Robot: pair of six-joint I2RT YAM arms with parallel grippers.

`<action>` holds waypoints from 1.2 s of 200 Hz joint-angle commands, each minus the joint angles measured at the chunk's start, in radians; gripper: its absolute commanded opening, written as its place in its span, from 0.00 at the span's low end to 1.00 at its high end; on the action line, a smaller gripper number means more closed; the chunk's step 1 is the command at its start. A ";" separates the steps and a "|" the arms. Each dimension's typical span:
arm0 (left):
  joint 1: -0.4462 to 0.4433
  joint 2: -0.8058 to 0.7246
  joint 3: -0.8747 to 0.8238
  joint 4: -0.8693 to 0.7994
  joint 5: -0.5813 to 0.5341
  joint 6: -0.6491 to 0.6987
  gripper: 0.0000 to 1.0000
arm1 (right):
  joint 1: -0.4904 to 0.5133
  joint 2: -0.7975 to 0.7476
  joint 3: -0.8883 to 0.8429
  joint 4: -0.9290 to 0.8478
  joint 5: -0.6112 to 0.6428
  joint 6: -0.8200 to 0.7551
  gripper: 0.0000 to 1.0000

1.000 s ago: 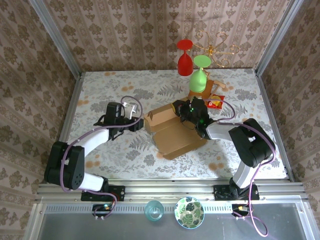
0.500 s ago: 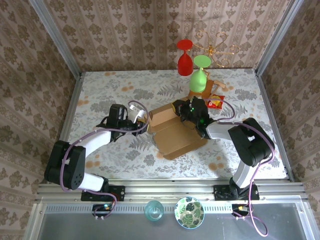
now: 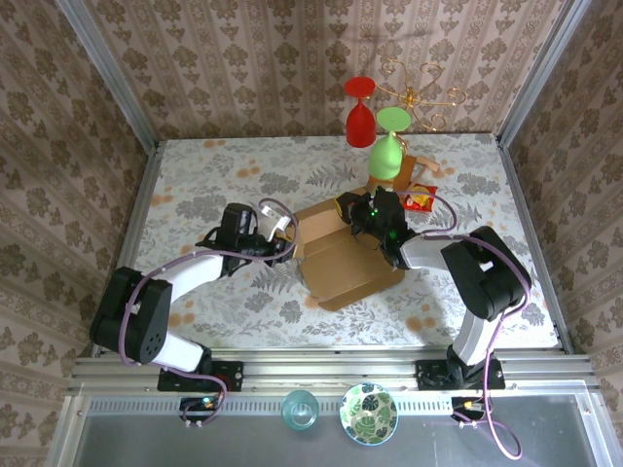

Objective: Fold the paper box

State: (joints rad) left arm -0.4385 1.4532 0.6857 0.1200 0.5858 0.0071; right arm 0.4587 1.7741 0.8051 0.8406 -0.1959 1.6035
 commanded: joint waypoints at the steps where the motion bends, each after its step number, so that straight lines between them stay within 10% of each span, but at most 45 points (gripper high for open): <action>1: -0.011 0.006 0.035 0.059 -0.019 -0.036 0.31 | -0.002 0.029 0.011 -0.017 -0.021 0.004 0.00; 240: -0.131 0.148 0.112 0.215 -0.337 -0.228 0.35 | 0.003 0.055 -0.003 0.015 -0.016 0.028 0.00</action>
State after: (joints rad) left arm -0.5690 1.5764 0.7597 0.2790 0.2897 -0.1959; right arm 0.4404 1.7882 0.8051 0.8772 -0.1444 1.6268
